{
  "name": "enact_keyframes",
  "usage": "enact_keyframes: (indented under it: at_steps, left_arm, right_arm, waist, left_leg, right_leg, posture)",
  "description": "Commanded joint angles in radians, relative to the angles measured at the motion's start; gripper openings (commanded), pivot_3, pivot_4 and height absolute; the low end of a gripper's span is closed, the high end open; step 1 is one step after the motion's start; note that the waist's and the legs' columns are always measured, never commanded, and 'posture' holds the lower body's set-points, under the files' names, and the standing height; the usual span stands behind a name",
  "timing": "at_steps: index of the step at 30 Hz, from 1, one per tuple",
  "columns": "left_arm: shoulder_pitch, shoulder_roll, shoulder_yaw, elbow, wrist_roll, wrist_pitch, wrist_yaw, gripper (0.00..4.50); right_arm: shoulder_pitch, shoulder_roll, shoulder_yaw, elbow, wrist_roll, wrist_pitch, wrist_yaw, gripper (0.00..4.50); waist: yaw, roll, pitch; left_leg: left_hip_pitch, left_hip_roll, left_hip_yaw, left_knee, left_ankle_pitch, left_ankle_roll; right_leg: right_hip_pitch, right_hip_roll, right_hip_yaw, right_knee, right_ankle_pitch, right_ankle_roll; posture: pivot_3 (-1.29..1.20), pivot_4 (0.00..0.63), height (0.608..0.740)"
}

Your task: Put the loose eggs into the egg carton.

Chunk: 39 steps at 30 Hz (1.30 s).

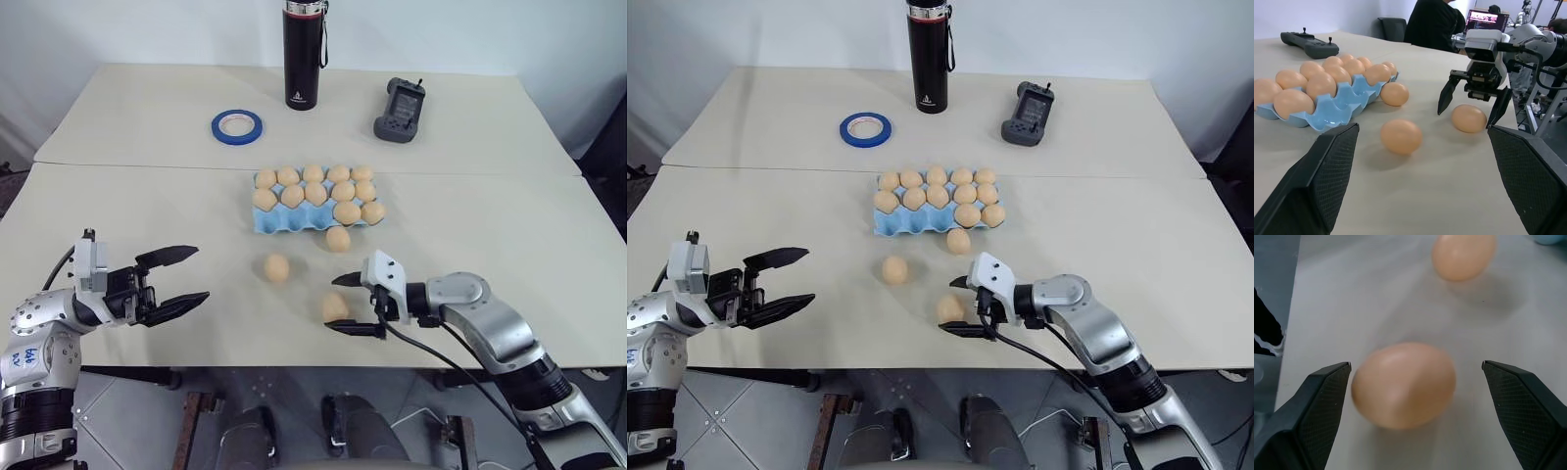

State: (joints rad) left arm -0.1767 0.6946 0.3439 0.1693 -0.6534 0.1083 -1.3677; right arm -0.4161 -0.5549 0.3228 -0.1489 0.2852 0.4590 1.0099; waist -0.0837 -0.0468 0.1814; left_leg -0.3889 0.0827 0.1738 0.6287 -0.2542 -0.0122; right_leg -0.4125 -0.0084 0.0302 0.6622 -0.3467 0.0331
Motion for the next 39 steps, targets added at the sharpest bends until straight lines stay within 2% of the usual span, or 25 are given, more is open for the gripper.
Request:
enact_keyframes:
  at_steps: [1,7,9,12,17,24,29,34,39]
  left_arm:
    - [0.015,0.003,0.026,-0.035,-0.008,-0.017,0.008,4.5]
    - [0.024,0.002,0.028,-0.039,-0.01,-0.022,0.017,4.5]
    - [0.023,0.001,0.027,-0.038,-0.011,-0.023,0.019,4.5]
    - [0.02,-0.002,0.023,-0.035,-0.009,-0.027,0.021,4.5]
    - [0.015,-0.003,0.02,-0.031,-0.01,-0.031,0.02,4.5]
    - [0.019,-0.009,0.022,-0.04,-0.01,-0.038,0.027,4.5]
    - [0.043,-0.008,0.038,-0.066,-0.015,-0.04,0.039,4.5]
    - [0.065,-0.005,0.054,-0.09,-0.021,-0.038,0.053,4.5]
    - [0.077,-0.005,0.063,-0.097,-0.022,-0.038,0.056,4.5]
  right_arm:
    - [-0.012,0.008,-0.008,-0.016,0.005,-0.013,0.016,4.11]
    - [0.003,-0.009,-0.027,-0.044,0.008,0.006,0.023,2.34]
    - [0.001,-0.008,-0.038,-0.053,0.014,0.009,0.02,2.24]
    - [-0.028,0.018,-0.074,-0.058,0.037,0.03,-0.007,2.24]
    - [-0.193,0.143,-0.158,0.048,0.054,0.035,-0.131,2.23]
    - [-0.399,0.283,-0.134,0.344,-0.053,-0.106,-0.228,2.23]
    - [-0.467,0.338,-0.095,0.537,-0.159,-0.229,-0.273,2.23]
    - [-0.491,0.353,-0.103,0.622,-0.2,-0.271,-0.295,2.23]
    - [-0.501,0.342,-0.122,0.633,-0.217,-0.263,-0.304,3.9]
  waist:
    - [0.0,0.0,0.0]
    - [0.0,0.0,0.0]
    - [0.0,0.0,0.0]
    - [0.0,0.0,0.0]
    - [-0.008,0.0,0.0]
    - [-0.006,0.0,0.0]
    - [-0.009,0.0,0.0]
    - [-0.019,0.0,0.0]
    - [-0.03,0.0,0.0]
  left_leg:
    - [0.0,0.0,0.0,0.0,0.0,0.0]
    - [0.0,0.0,0.0,0.0,0.0,0.0]
    - [0.0,0.0,0.0,0.0,0.0,0.0]
    - [0.0,0.0,0.0,0.0,0.0,0.0]
    - [0.0,0.0,0.0,0.0,0.0,0.0]
    - [0.0,0.0,0.0,0.0,0.001,-0.002]
    - [-0.002,0.0,0.001,0.0,0.001,-0.002]
    - [-0.002,0.0,0.001,0.0,0.001,-0.003]
    - [-0.002,0.0,0.001,0.0,0.001,-0.003]
  right_leg:
    - [0.0,0.0,0.0,0.0,0.0,0.0]
    - [0.0,0.0,0.0,0.0,0.0,0.0]
    - [0.0,0.0,0.0,0.0,0.0,0.0]
    - [0.0,0.0,0.0,0.0,0.0,0.0]
    - [-0.001,0.0,0.0,0.003,0.0,0.0]
    - [-0.001,0.0,0.0,0.002,0.0,-0.001]
    - [-0.002,0.0,0.0,0.0,0.0,-0.001]
    - [-0.003,0.0,0.0,0.001,0.0,-0.001]
    - [-0.003,0.0,0.0,0.002,0.0,-0.001]
  posture:
    - [0.0,0.15,0.74]
    - [0.0,0.15,0.74]
    - [0.0,0.15,0.74]
    - [0.0,0.15,0.74]
    - [0.0,0.15,0.74]
    - [0.0,0.15,0.74]
    - [0.0,0.15,0.74]
    - [0.0,0.15,0.74]
    - [0.0,0.15,0.74]
